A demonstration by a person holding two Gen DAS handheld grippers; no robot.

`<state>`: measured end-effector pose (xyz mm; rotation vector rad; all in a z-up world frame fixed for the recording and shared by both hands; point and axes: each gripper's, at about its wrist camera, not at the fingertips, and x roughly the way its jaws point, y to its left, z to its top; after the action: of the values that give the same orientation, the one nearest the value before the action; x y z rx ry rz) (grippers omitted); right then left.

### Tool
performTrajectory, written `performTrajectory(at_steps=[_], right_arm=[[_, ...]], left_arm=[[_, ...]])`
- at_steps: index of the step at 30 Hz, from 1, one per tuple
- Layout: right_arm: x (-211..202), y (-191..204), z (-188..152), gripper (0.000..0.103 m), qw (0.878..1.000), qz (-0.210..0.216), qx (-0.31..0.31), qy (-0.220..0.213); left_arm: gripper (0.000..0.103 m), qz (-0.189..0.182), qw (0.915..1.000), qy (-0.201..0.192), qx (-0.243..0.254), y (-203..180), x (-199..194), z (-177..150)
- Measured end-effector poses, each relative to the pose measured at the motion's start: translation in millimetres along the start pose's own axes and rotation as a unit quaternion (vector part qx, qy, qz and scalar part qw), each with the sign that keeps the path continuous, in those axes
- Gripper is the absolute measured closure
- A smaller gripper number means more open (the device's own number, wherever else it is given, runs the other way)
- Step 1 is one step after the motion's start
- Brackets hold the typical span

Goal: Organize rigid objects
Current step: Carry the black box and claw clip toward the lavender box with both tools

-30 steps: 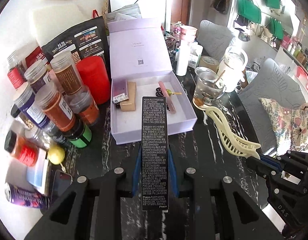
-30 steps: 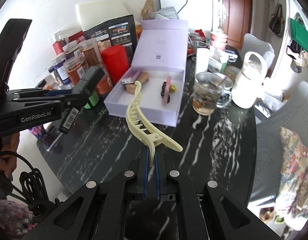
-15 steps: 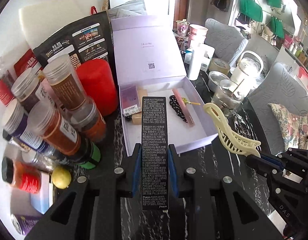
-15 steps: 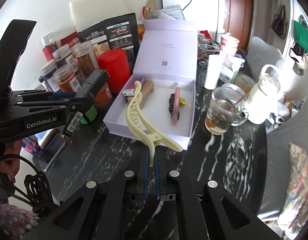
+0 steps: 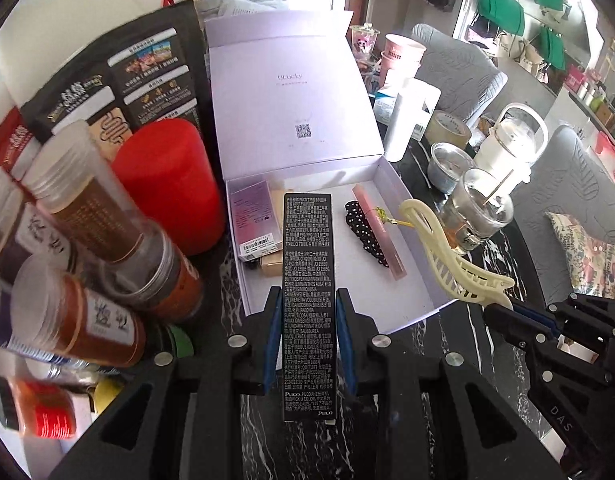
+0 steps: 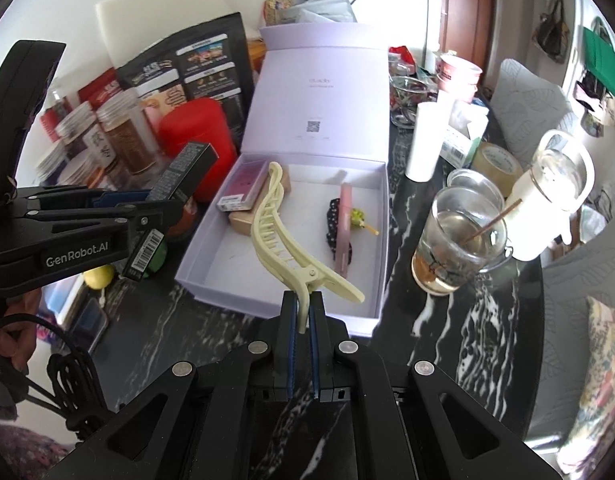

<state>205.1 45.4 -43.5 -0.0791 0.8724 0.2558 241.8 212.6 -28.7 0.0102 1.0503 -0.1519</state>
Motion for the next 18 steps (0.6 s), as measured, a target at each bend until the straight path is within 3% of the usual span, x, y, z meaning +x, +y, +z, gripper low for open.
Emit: performTrajectory(at_steps=[18], right_arm=[[72, -21, 38, 0.097, 0.999, -0.005, 0.042, 0.030]], left_arm=[[0.078, 0.007, 0.9993, 0.027, -0.024, 31, 73, 45]])
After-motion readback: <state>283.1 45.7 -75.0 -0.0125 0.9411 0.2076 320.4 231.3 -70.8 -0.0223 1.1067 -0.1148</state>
